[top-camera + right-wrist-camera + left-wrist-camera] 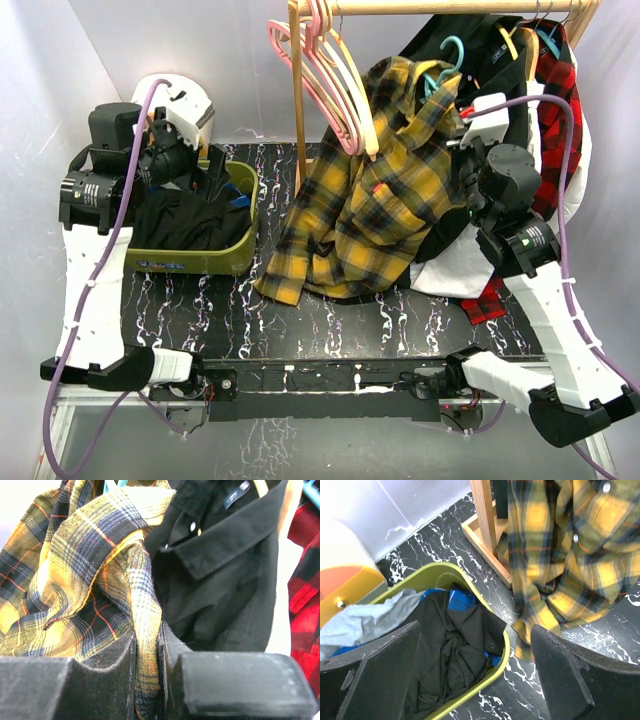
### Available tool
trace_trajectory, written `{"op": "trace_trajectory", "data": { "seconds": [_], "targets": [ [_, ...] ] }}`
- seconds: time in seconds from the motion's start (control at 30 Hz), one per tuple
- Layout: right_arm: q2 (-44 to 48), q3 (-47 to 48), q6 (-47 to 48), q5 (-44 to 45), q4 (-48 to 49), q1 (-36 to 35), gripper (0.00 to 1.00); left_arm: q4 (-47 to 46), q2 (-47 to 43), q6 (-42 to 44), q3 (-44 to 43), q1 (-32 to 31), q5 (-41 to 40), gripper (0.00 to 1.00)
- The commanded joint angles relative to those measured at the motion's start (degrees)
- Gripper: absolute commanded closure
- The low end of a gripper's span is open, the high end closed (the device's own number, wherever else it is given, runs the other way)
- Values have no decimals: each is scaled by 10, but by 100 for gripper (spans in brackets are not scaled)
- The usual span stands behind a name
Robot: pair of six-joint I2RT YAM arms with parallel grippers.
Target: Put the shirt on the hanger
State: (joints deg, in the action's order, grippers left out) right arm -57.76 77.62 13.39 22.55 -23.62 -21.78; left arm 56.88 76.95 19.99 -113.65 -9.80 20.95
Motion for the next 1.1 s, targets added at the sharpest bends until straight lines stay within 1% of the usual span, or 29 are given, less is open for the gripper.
{"op": "trace_trajectory", "data": {
  "seconds": [0.0,0.07,0.13,0.2,0.27,0.37,0.43,0.5,0.63,0.77,0.9,1.07],
  "targets": [
    [-22,76,23,-8,129,21,92,1,-62,-24,29,21,10,7],
    [-37,94,24,-17,137,31,92,-8,-80,-37,57,35,-12,3],
    [-53,117,25,-25,142,41,92,-14,-96,-44,82,48,-30,3],
    [-68,134,32,-25,149,50,92,-20,-114,-49,104,64,-31,3],
    [-87,155,33,-31,149,58,92,-29,-130,-63,120,91,-6,3],
    [-111,177,20,-49,149,69,92,-46,-153,-94,141,136,54,3],
    [-131,191,16,-52,149,78,92,-50,-162,-108,152,155,84,3],
    [-149,205,4,-65,149,92,92,-48,-162,-116,157,162,83,3],
    [-179,234,-29,-105,148,131,92,-50,-160,-113,165,162,41,3],
    [-200,249,-64,-143,147,162,92,-53,-154,-120,164,162,30,3],
    [-199,229,-84,-165,145,170,92,-60,-147,-123,168,162,21,3],
    [-177,192,-112,-201,131,170,92,-65,-139,-127,181,162,25,3]
  ]
}}
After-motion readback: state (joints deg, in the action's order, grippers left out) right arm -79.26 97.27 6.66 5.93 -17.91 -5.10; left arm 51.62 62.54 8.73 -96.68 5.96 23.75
